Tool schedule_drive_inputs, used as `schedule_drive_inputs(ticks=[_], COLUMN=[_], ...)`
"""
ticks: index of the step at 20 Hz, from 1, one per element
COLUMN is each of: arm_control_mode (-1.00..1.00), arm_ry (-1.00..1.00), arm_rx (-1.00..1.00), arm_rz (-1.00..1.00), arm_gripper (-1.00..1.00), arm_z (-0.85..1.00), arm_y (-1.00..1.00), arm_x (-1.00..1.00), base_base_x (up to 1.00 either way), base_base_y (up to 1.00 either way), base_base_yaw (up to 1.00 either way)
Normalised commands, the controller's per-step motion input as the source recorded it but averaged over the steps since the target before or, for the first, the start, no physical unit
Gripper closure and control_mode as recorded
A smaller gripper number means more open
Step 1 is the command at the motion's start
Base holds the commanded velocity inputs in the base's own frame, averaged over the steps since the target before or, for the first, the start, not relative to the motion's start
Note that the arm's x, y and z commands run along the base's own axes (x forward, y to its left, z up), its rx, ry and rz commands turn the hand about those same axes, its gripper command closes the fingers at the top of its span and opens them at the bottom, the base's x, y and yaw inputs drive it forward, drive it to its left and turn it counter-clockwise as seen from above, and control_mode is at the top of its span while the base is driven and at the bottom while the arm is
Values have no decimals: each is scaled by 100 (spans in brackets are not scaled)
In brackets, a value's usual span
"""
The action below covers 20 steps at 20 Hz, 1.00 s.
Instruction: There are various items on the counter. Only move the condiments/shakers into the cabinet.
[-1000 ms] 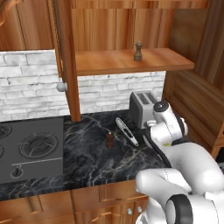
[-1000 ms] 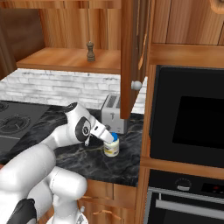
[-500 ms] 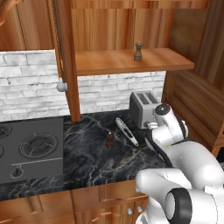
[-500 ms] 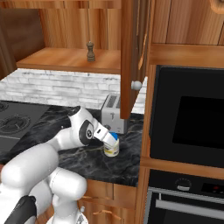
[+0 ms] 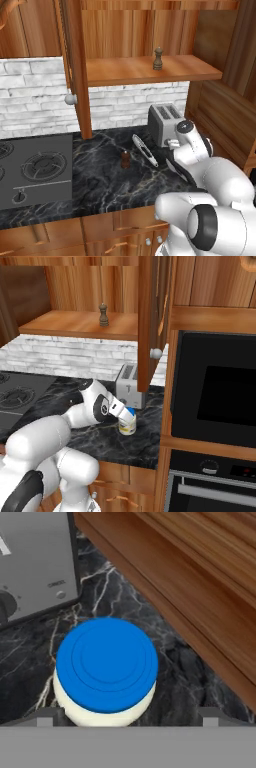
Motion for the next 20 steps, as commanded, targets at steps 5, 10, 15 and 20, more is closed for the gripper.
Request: schedule_drive_inputs(ticks=[5,10,15,20], arm_control_mode=[-100,-100,-100,-100], arm_ry=[-5,-5,0,-2], arm_rx=[0,0,-3,-1], arm_rz=[0,0,0,0], arm_gripper=[-100,-100,-100,100], arm_z=[-4,-9,-26,-13], arm_y=[0,0,0,0], arm_x=[16,12,11,7], base_base_x=[0,0,0,0], base_base_y=[0,0,0,0], base_base_yaw=[0,0,0,0])
